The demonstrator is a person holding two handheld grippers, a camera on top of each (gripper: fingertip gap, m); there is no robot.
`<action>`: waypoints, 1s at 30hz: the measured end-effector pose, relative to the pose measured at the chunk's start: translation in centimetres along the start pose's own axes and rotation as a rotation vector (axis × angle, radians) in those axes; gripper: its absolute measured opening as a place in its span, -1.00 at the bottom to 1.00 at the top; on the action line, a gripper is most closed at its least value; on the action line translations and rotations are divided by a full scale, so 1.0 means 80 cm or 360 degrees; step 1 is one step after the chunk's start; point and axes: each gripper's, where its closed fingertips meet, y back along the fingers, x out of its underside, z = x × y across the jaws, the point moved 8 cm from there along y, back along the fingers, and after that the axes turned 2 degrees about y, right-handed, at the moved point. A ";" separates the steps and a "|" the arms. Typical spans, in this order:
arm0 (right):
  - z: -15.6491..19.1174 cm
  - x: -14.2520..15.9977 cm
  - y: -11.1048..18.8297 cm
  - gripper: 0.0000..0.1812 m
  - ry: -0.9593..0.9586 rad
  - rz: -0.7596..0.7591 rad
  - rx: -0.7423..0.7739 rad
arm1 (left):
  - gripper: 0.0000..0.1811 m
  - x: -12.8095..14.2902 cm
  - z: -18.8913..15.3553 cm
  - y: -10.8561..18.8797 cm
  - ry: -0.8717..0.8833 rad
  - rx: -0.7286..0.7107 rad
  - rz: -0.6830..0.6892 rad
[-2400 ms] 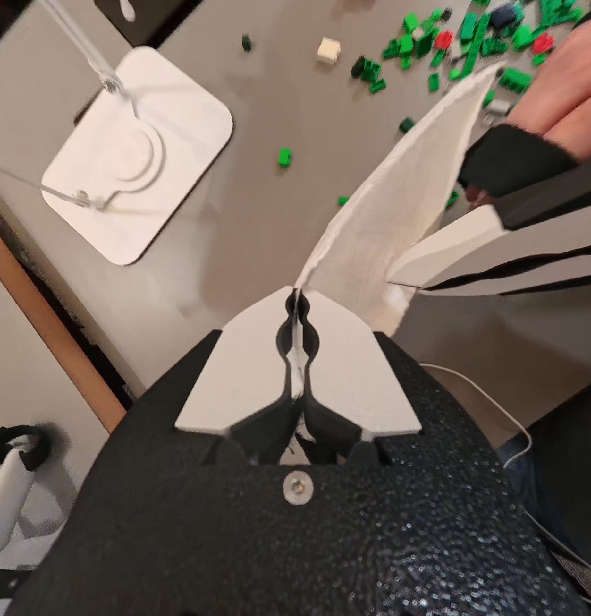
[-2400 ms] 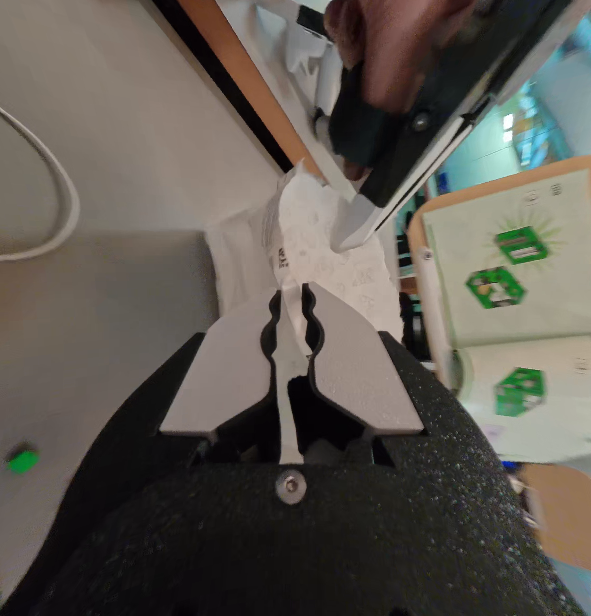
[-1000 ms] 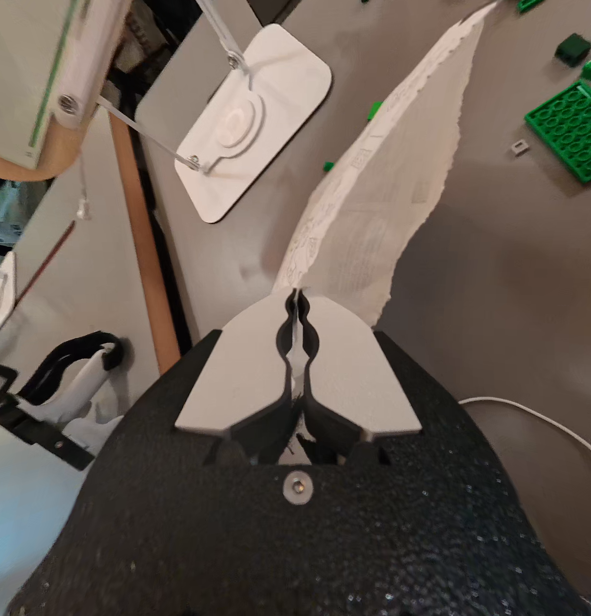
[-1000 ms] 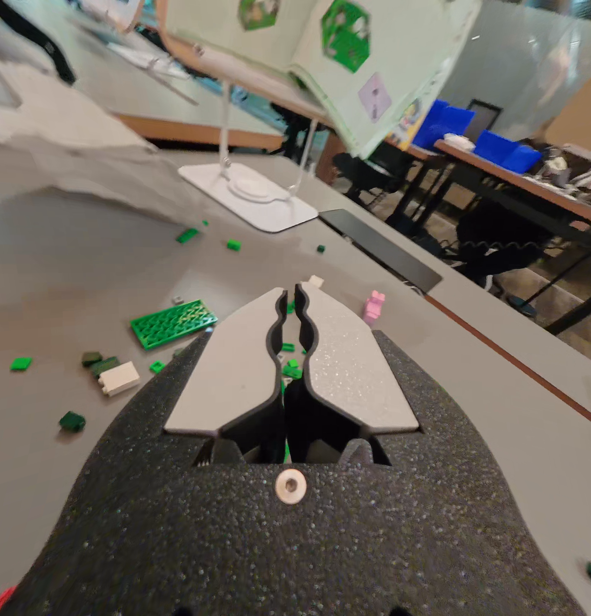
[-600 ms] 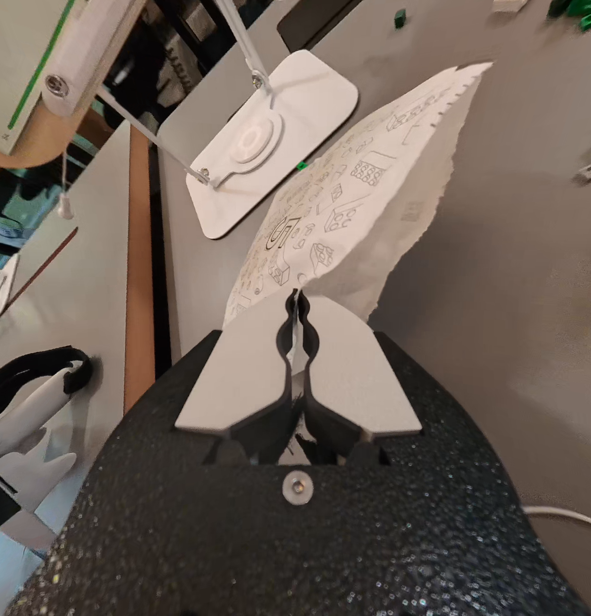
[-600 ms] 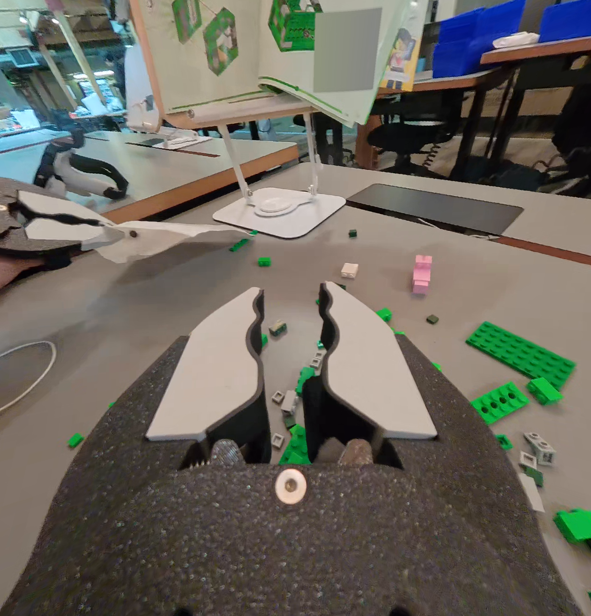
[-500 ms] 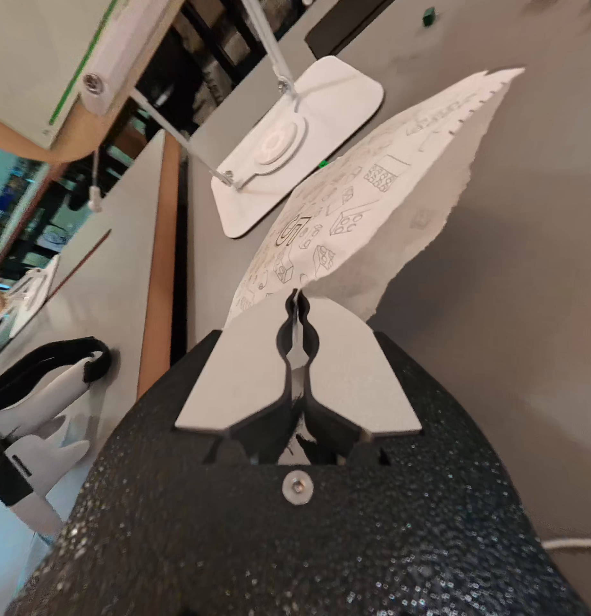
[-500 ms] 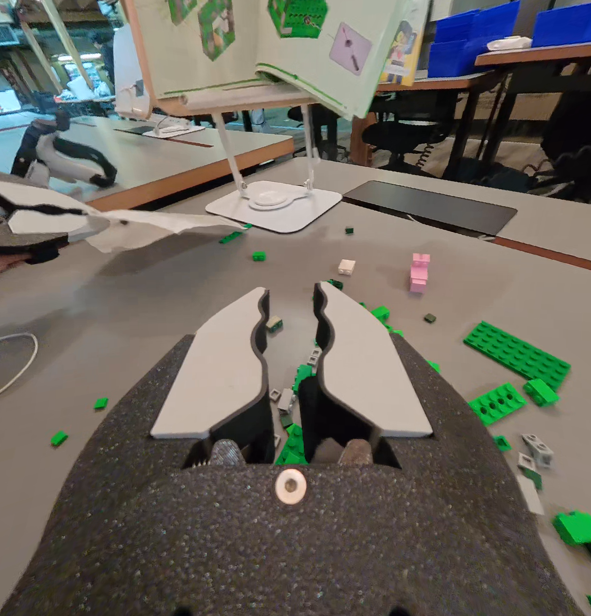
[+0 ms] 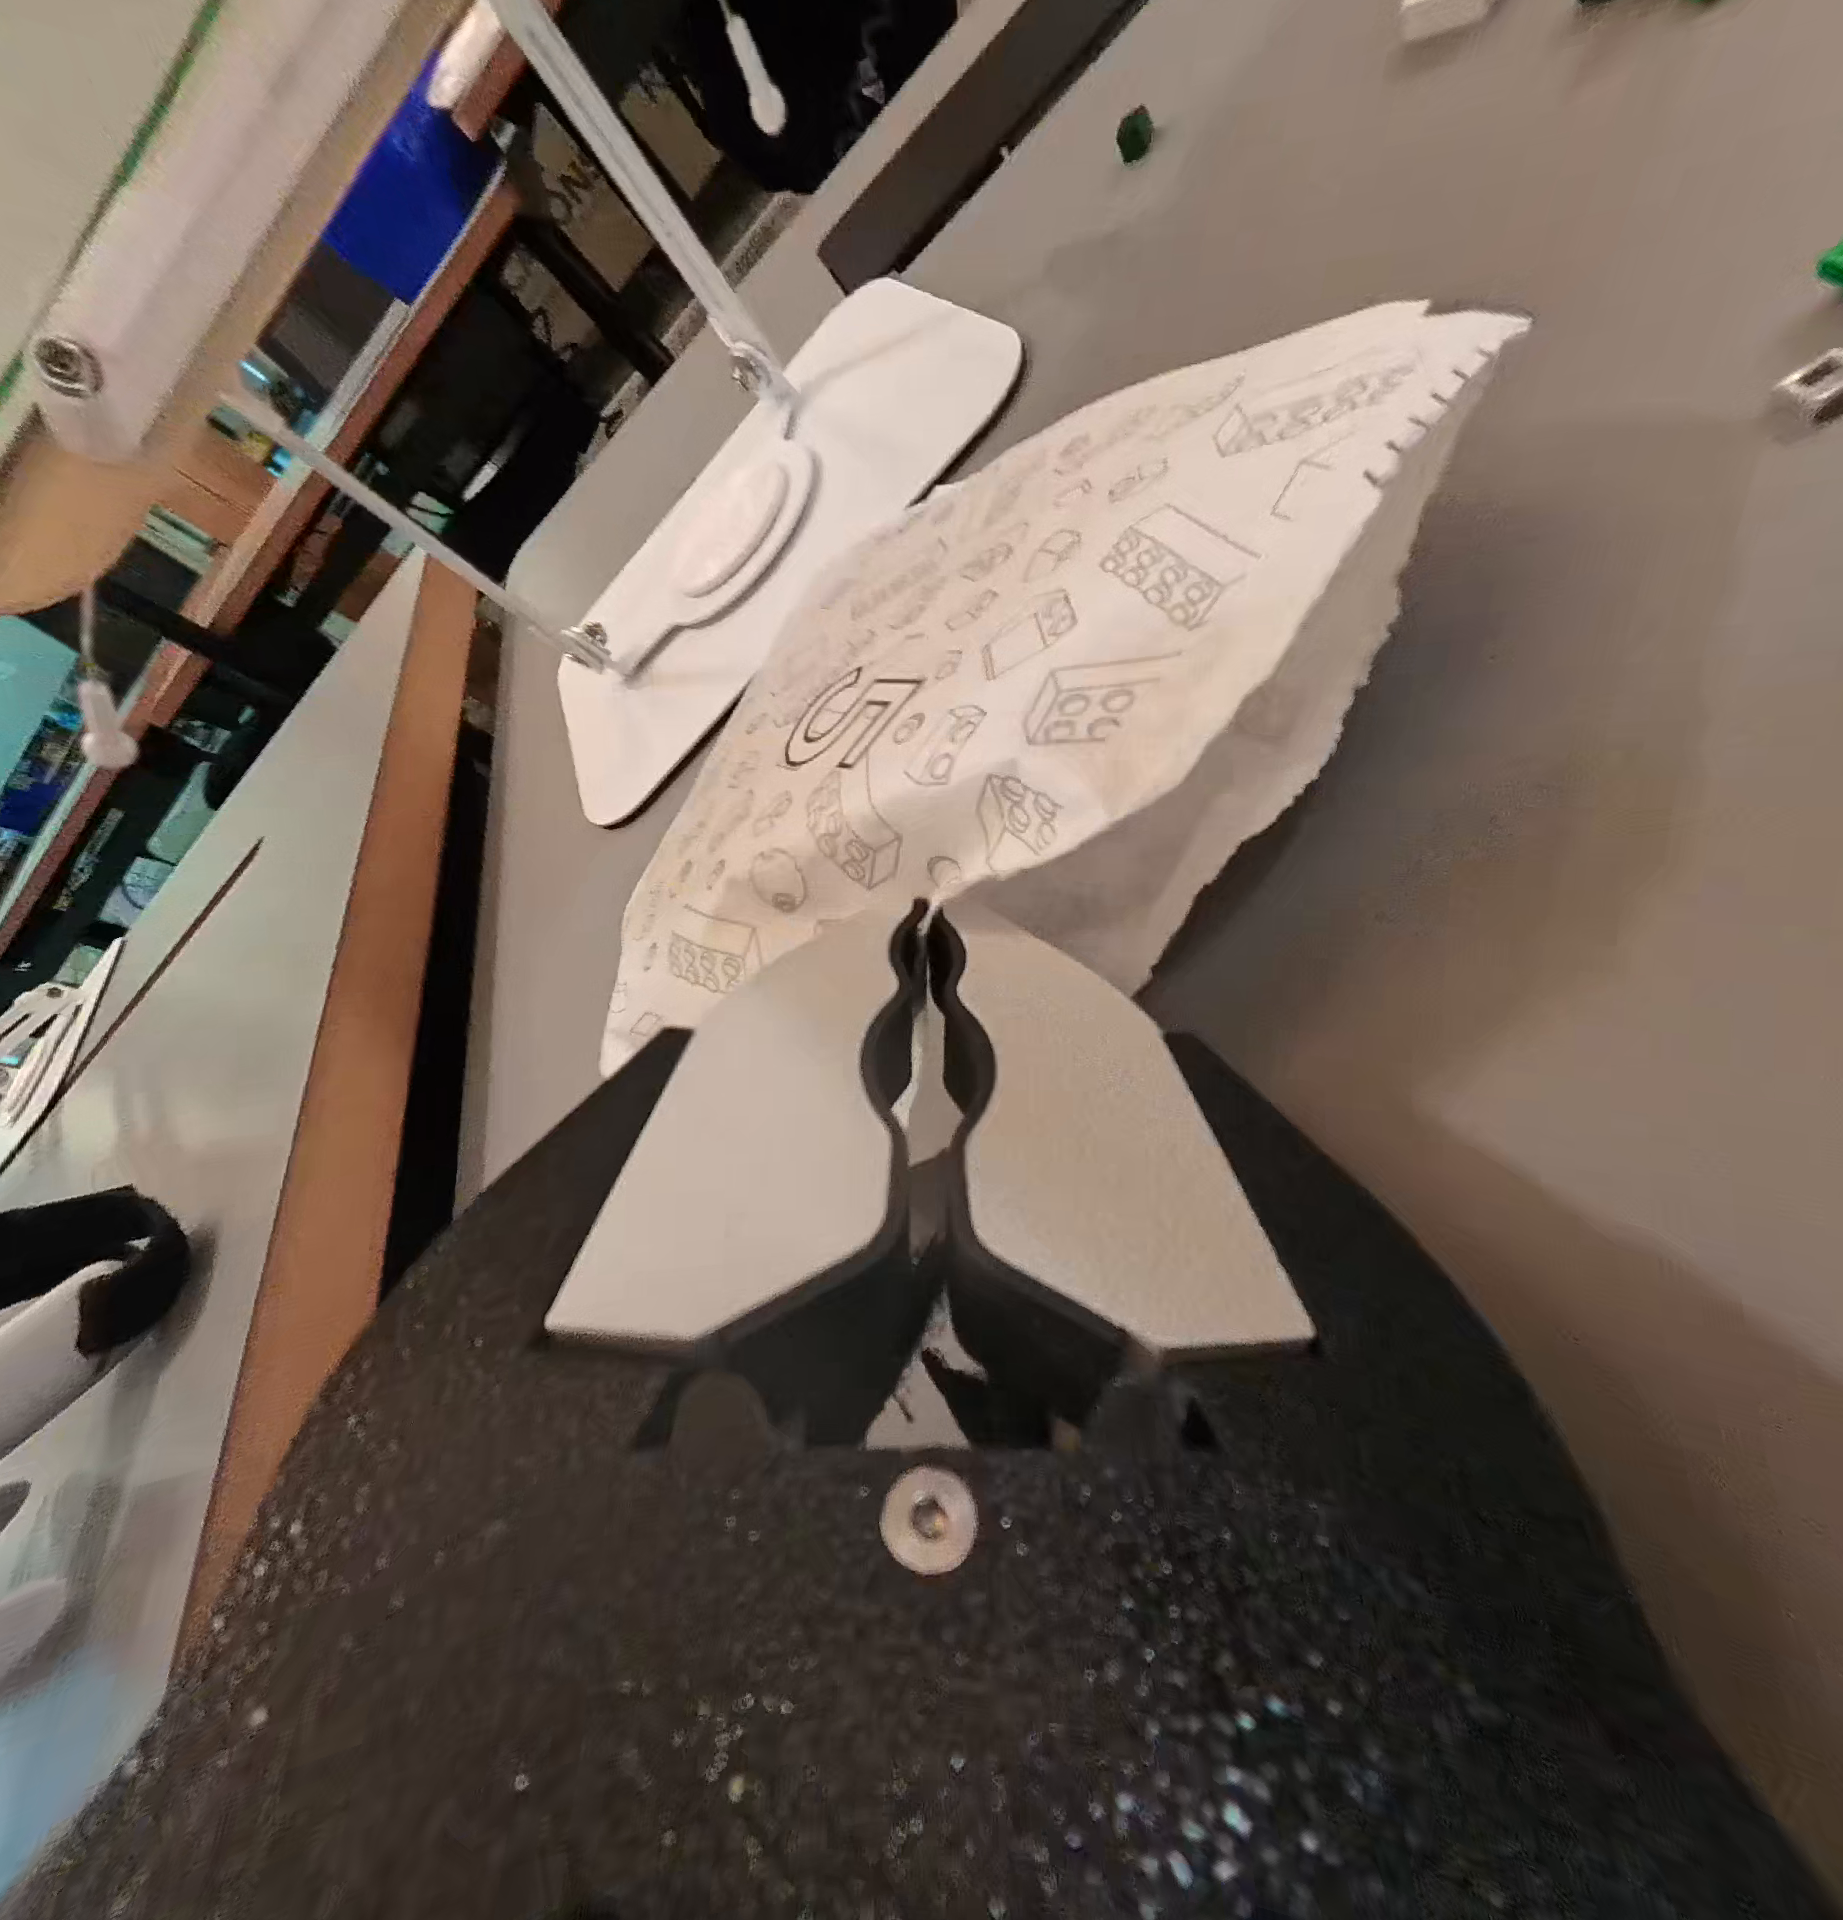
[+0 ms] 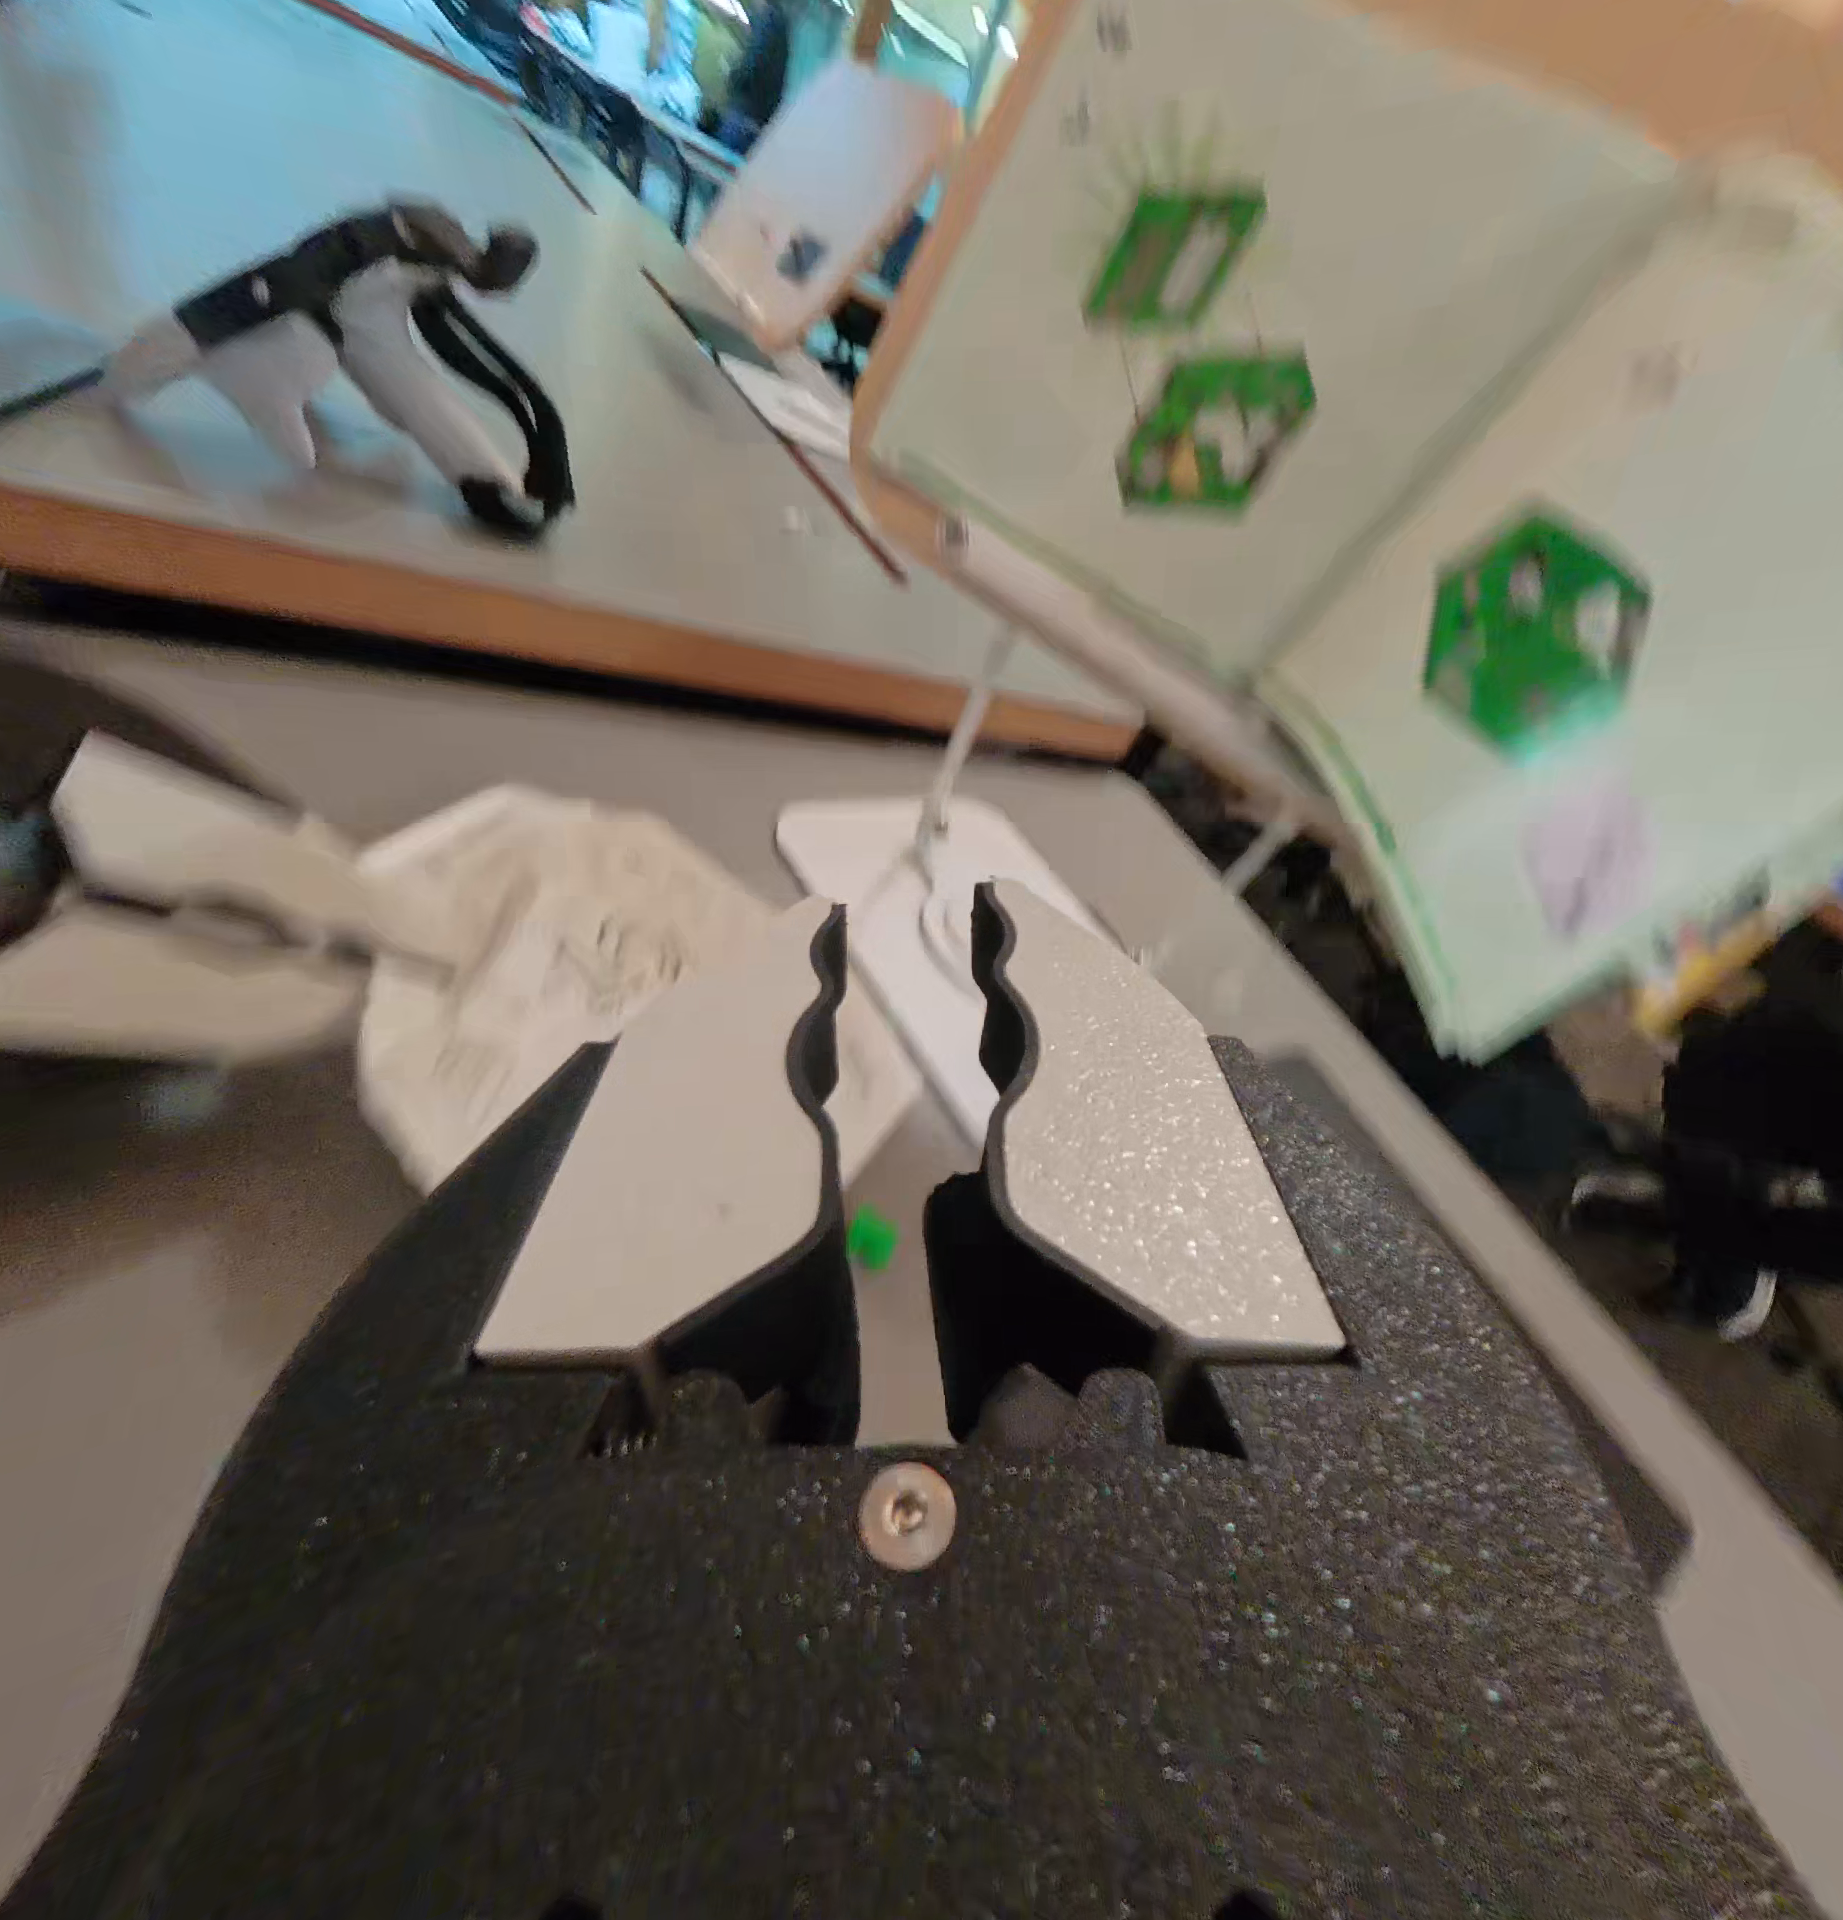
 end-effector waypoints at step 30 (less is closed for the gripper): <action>0.030 -0.083 -0.319 -0.72 0.1362 0.0005 0.0312 | -0.99 0.007 -0.008 -0.016 0.0012 0.0152 0.0060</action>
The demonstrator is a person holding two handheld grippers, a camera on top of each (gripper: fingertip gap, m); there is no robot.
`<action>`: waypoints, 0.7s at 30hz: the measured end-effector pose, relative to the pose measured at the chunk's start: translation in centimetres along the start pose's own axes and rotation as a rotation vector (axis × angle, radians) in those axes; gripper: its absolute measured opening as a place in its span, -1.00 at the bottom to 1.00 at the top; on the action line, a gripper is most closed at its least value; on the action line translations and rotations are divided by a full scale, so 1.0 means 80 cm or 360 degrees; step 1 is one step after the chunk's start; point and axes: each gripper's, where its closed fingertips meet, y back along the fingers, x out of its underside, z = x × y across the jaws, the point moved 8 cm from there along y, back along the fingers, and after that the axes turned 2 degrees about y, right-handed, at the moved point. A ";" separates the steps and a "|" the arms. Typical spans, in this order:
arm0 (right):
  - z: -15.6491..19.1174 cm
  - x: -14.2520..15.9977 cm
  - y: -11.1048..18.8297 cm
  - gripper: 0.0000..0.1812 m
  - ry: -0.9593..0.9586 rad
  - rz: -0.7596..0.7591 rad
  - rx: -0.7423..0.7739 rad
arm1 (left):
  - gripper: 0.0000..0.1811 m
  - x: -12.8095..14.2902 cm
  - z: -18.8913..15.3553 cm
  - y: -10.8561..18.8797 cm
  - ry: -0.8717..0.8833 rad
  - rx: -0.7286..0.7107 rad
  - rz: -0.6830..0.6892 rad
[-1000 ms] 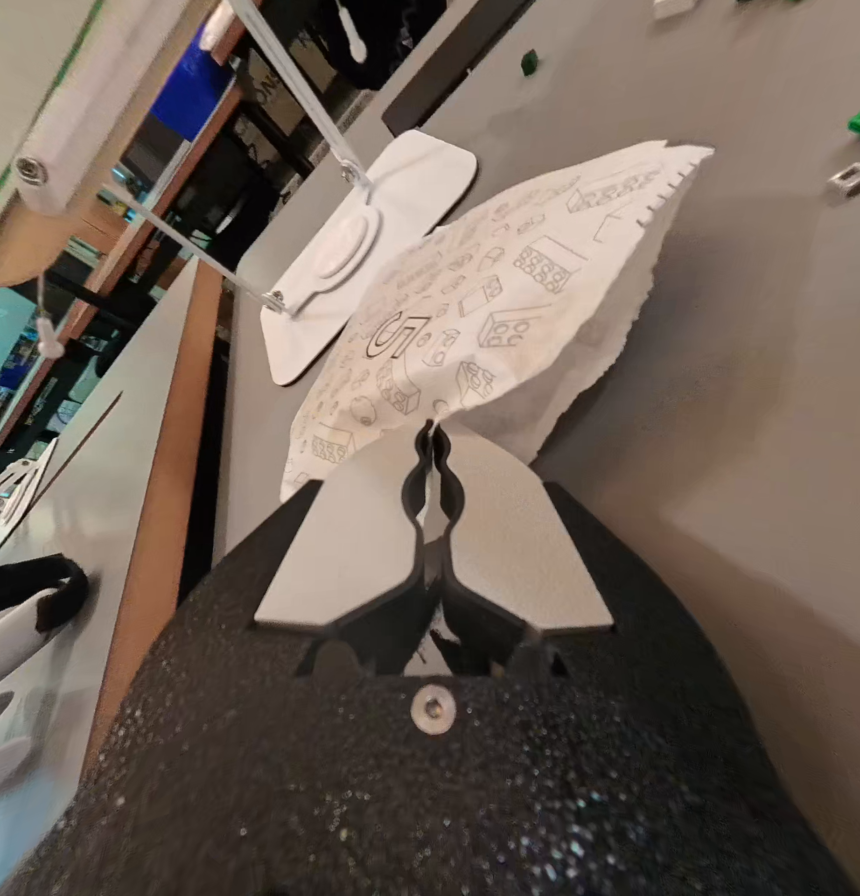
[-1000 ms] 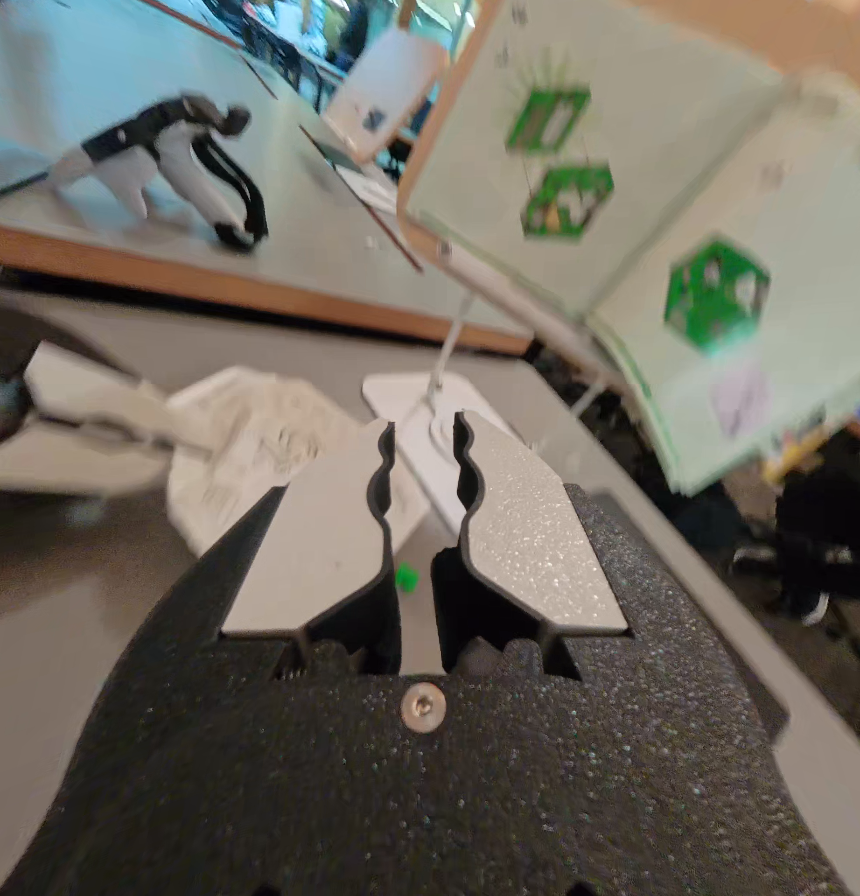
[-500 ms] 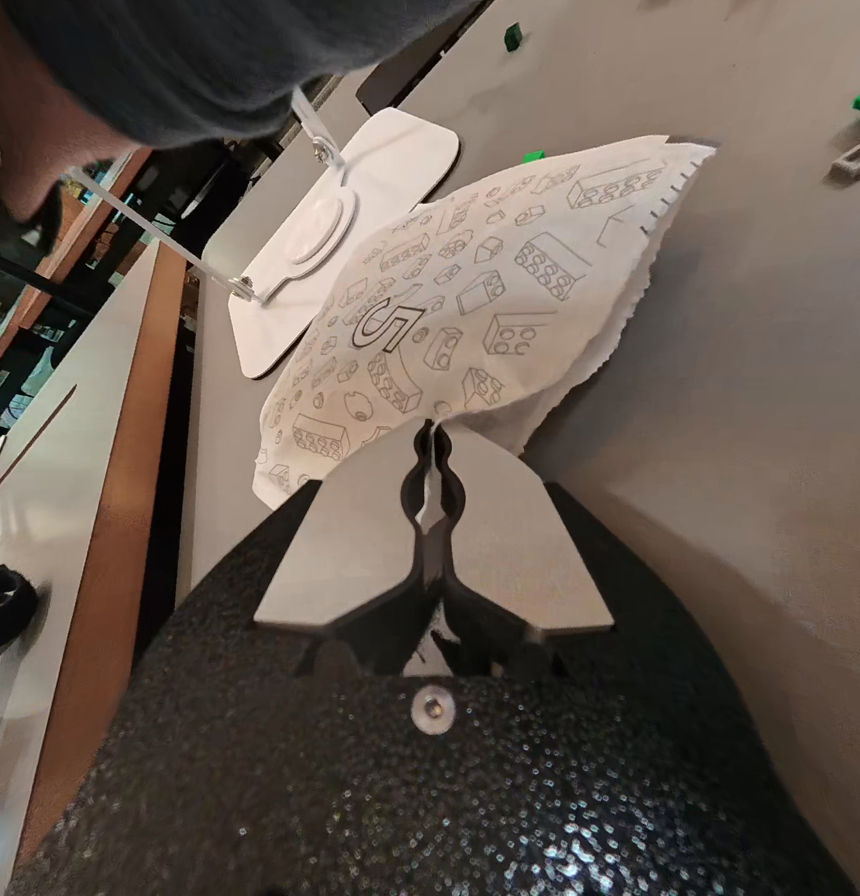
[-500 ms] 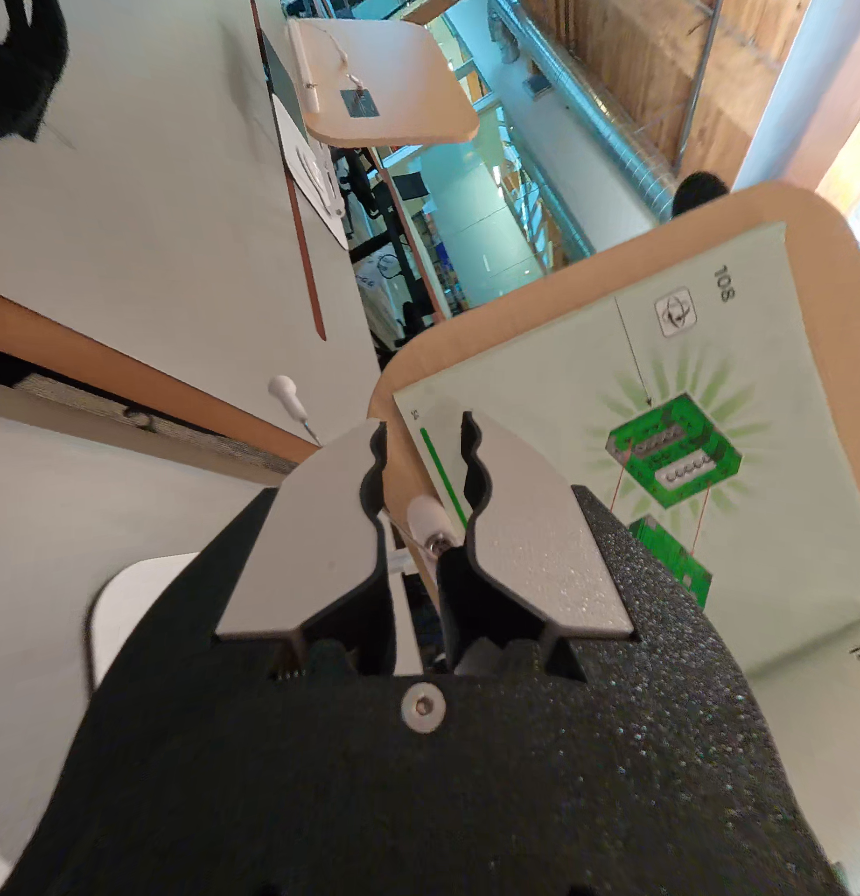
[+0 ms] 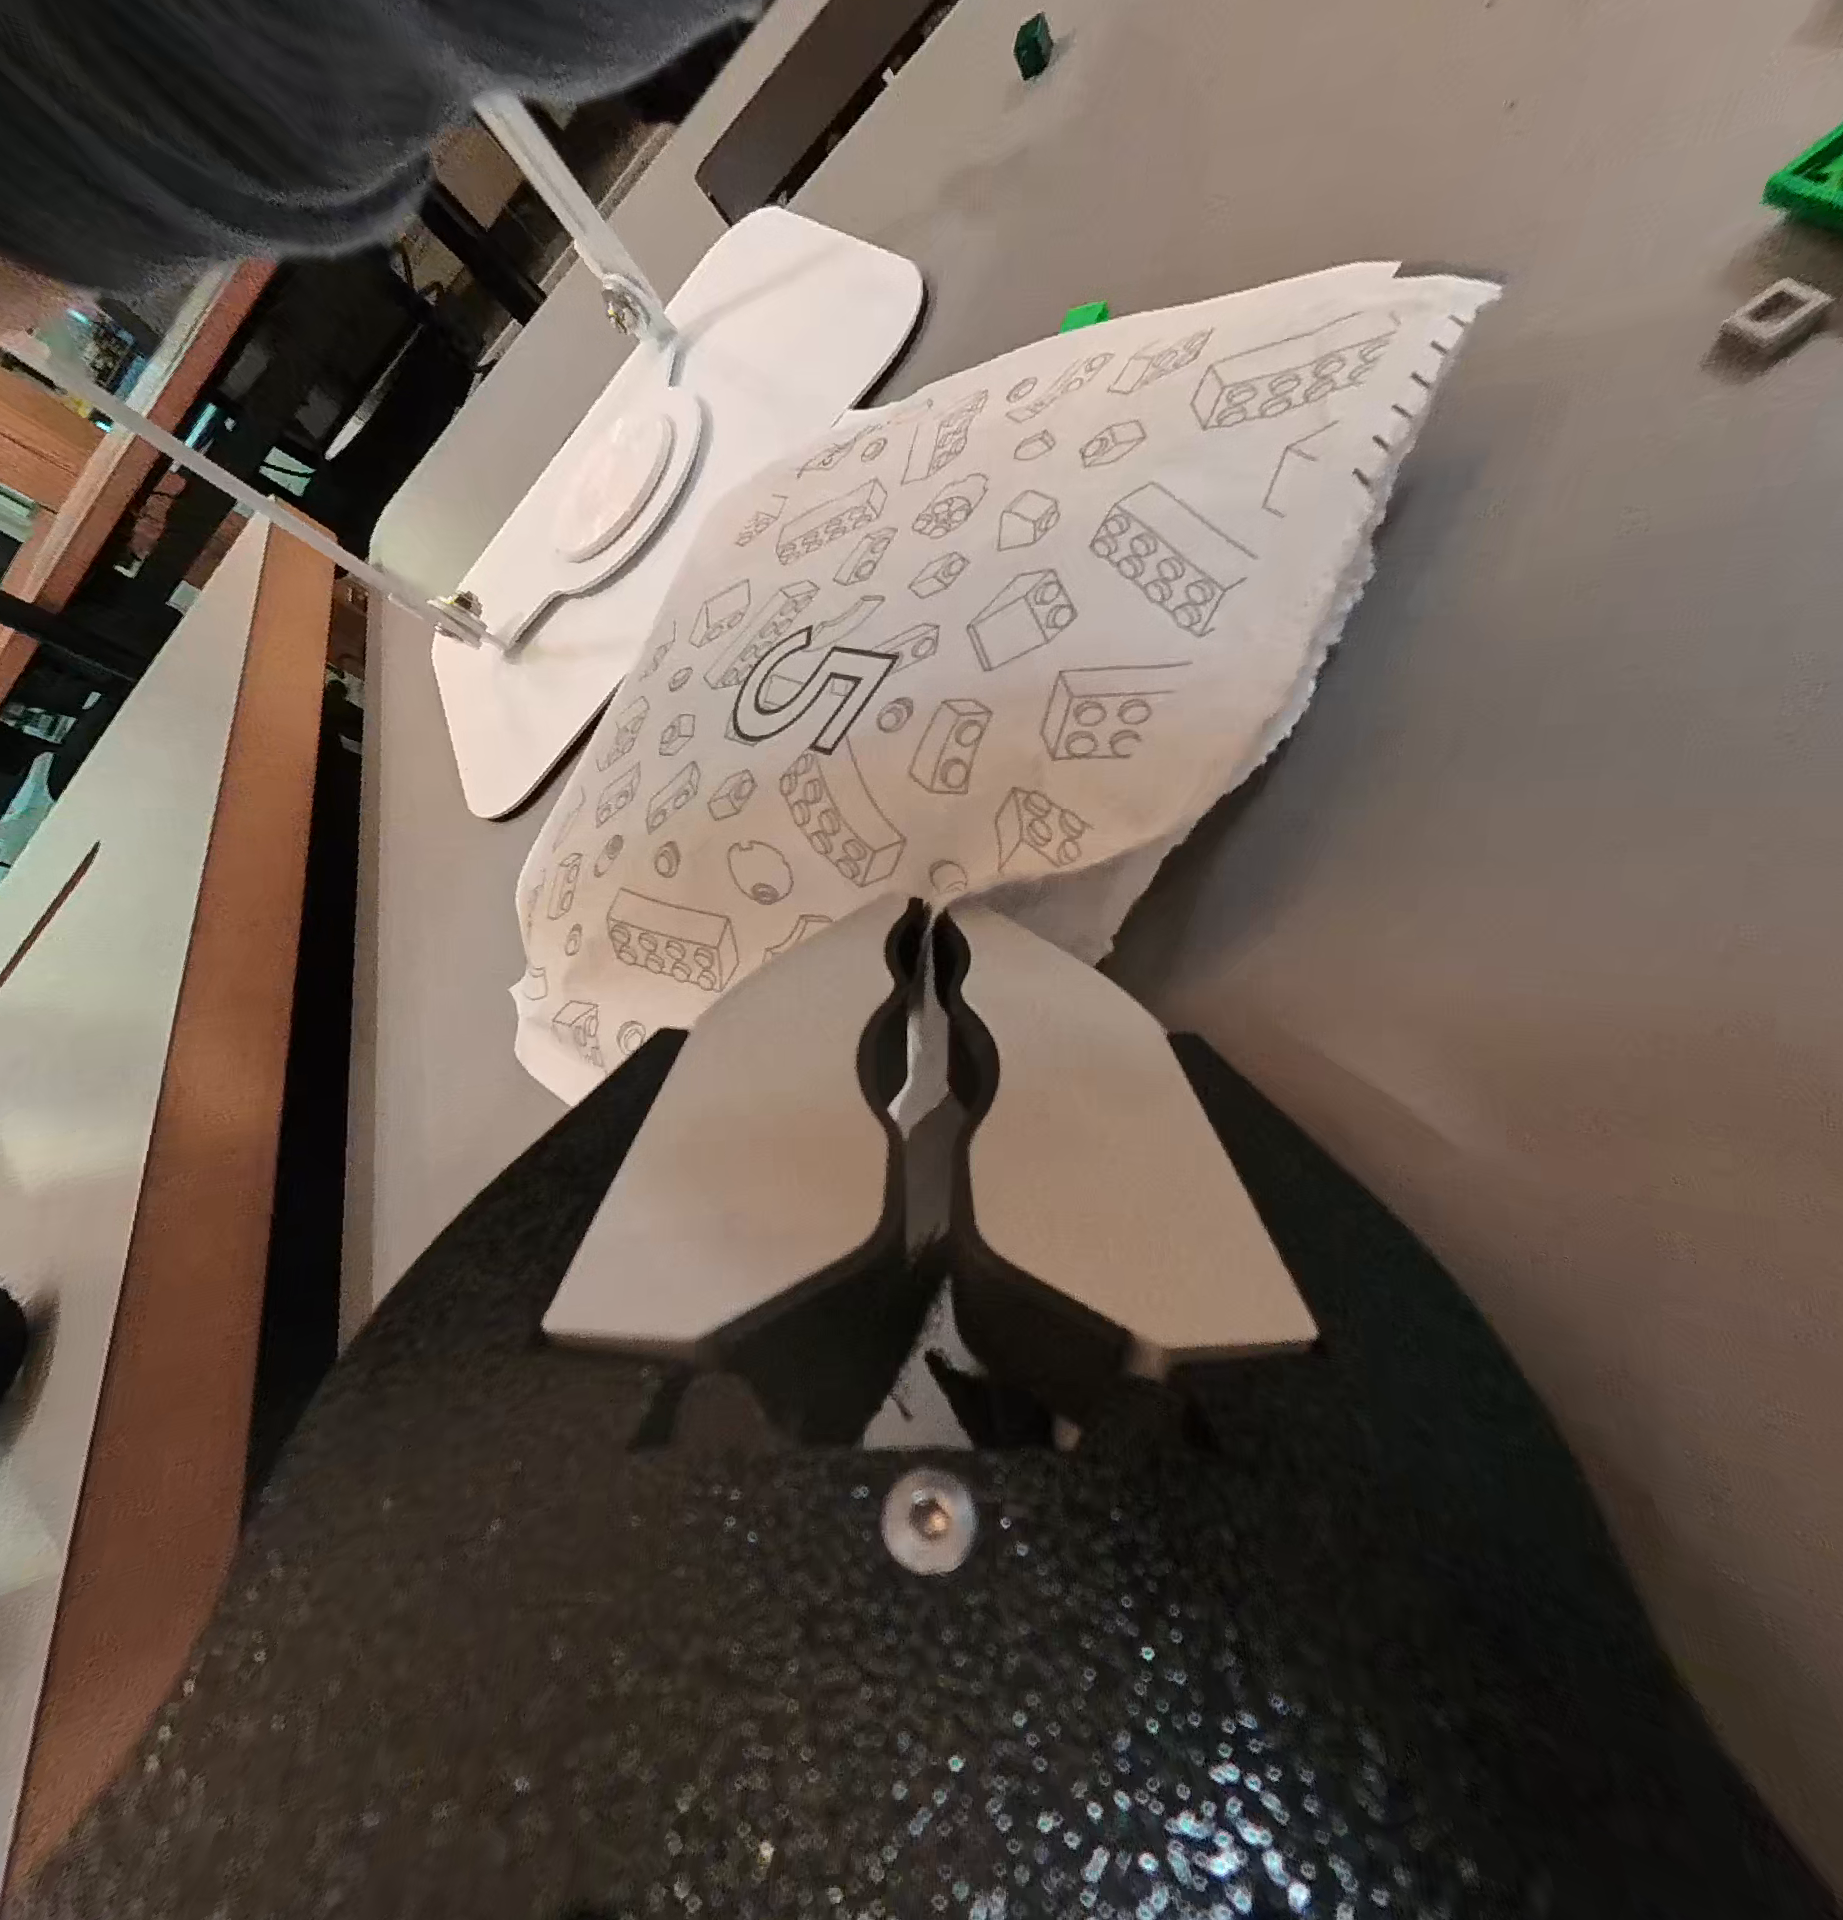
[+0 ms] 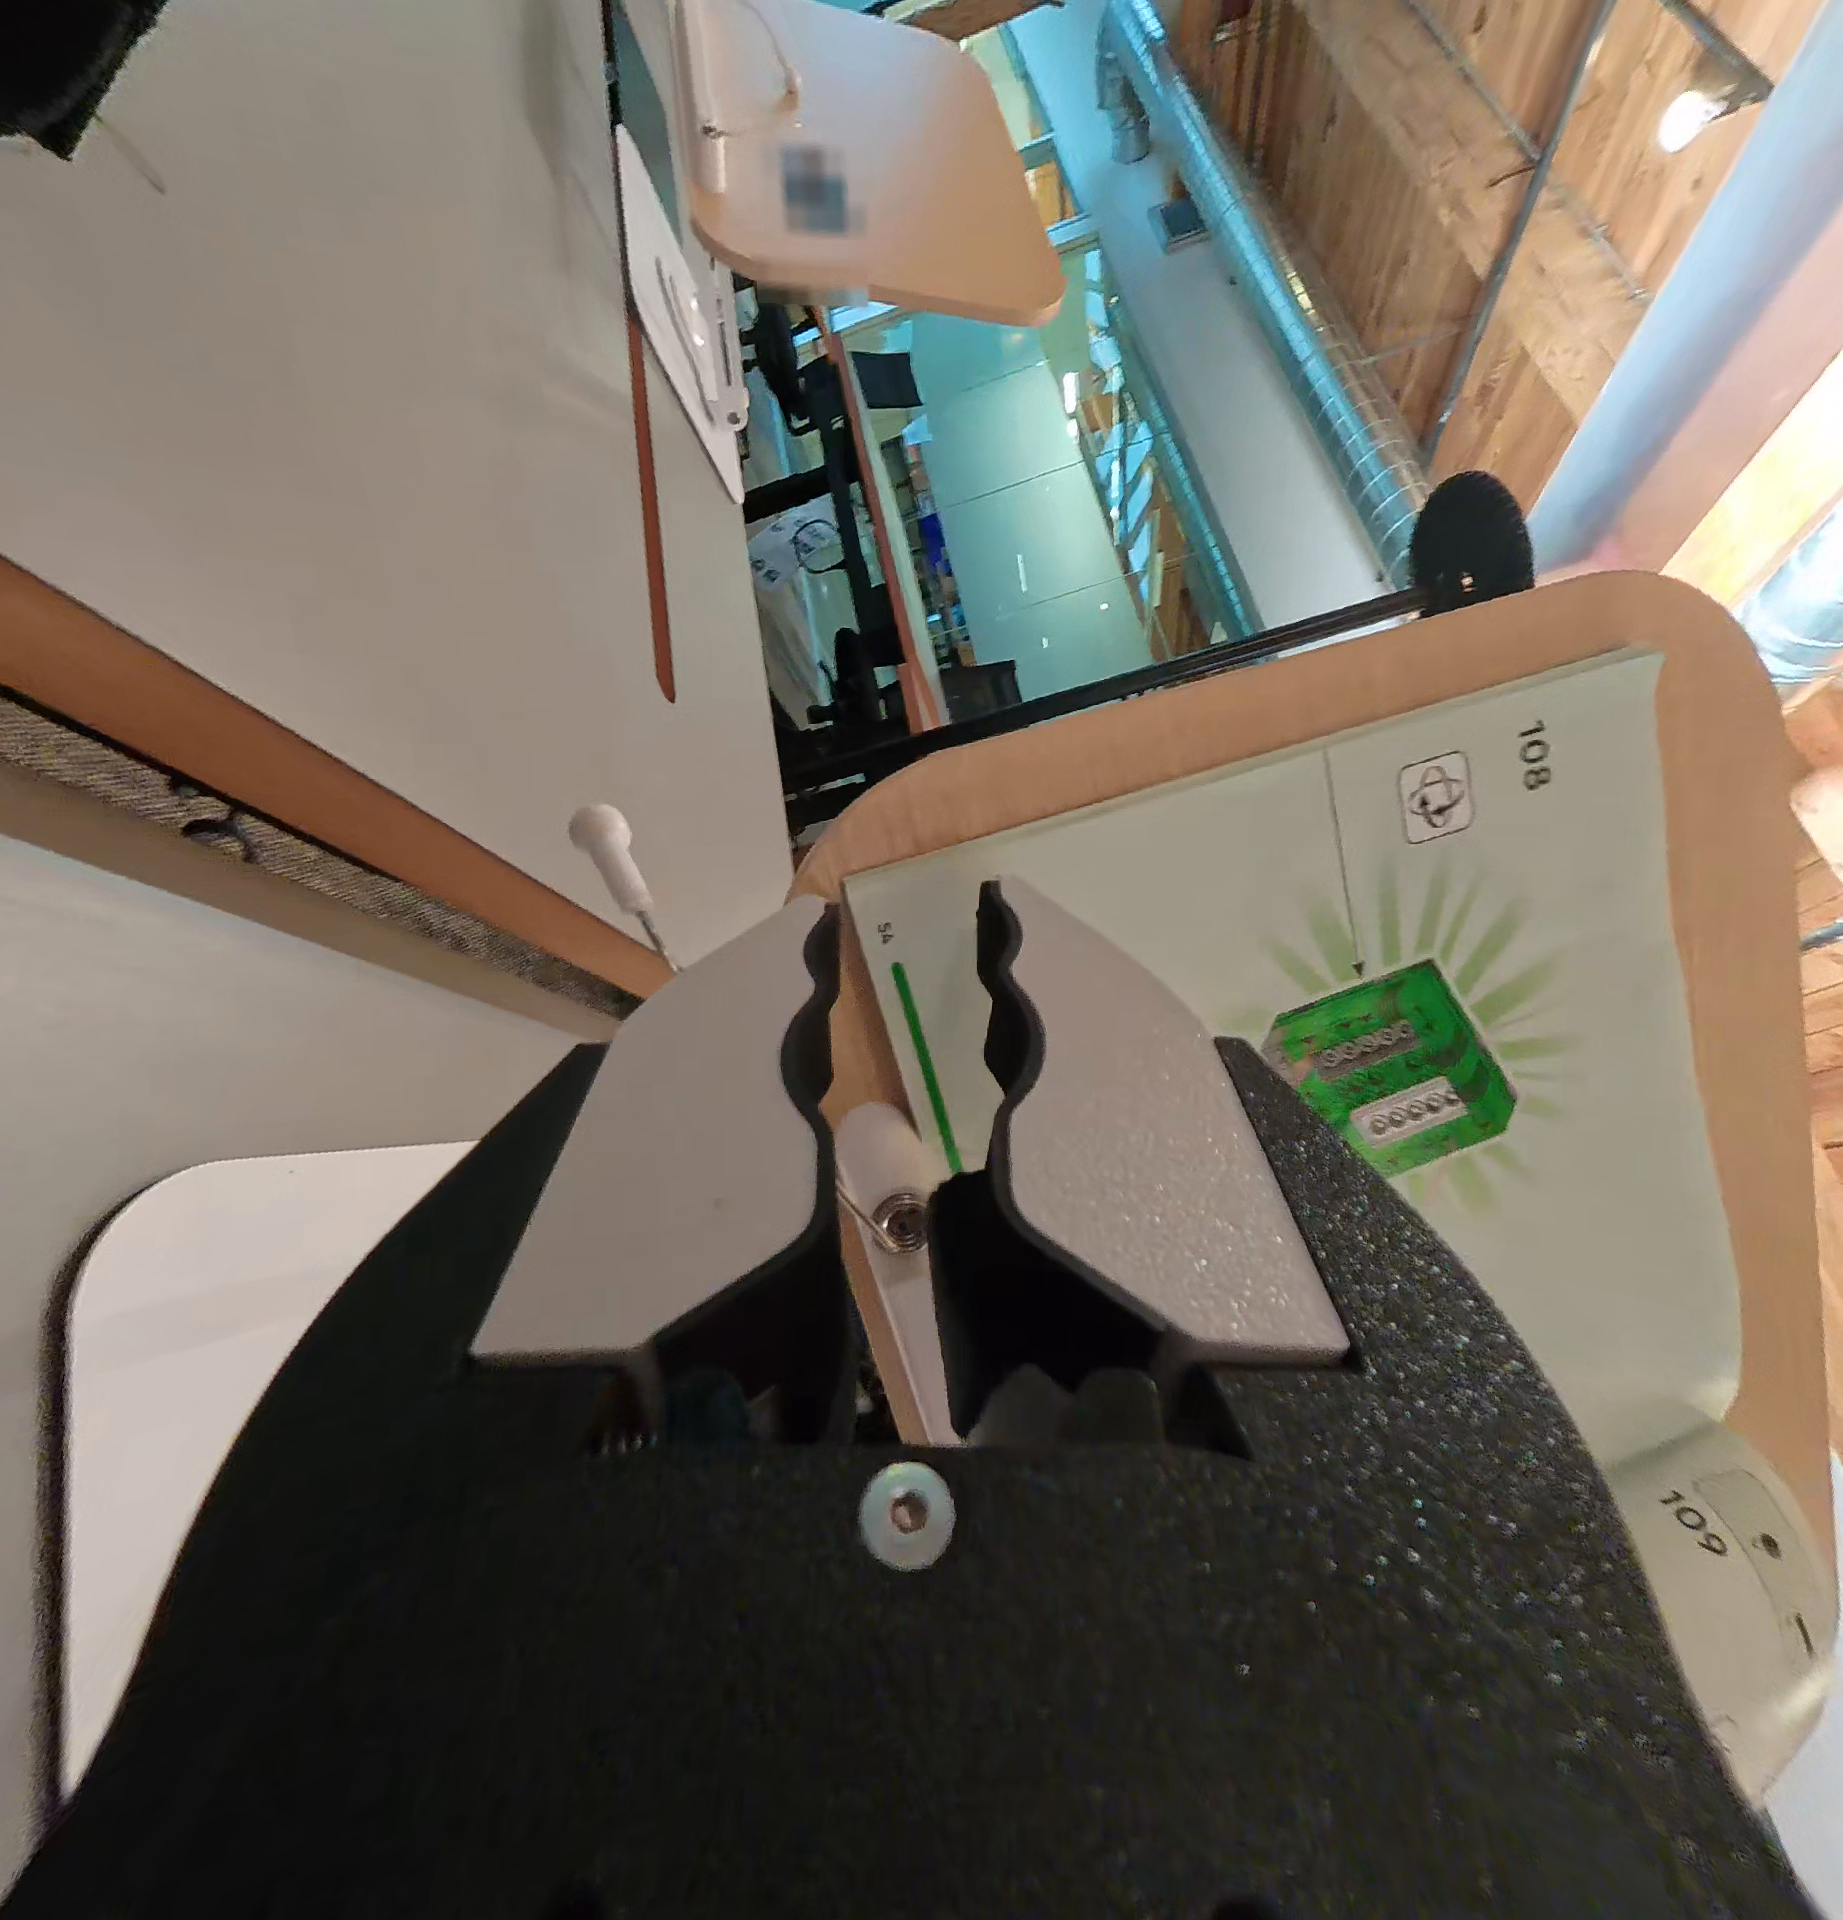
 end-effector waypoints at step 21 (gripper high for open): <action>-0.004 0.001 -0.001 -0.76 0.0058 0.0061 -0.0054 | -0.99 0.001 -0.003 -0.003 -0.0002 0.0033 0.0026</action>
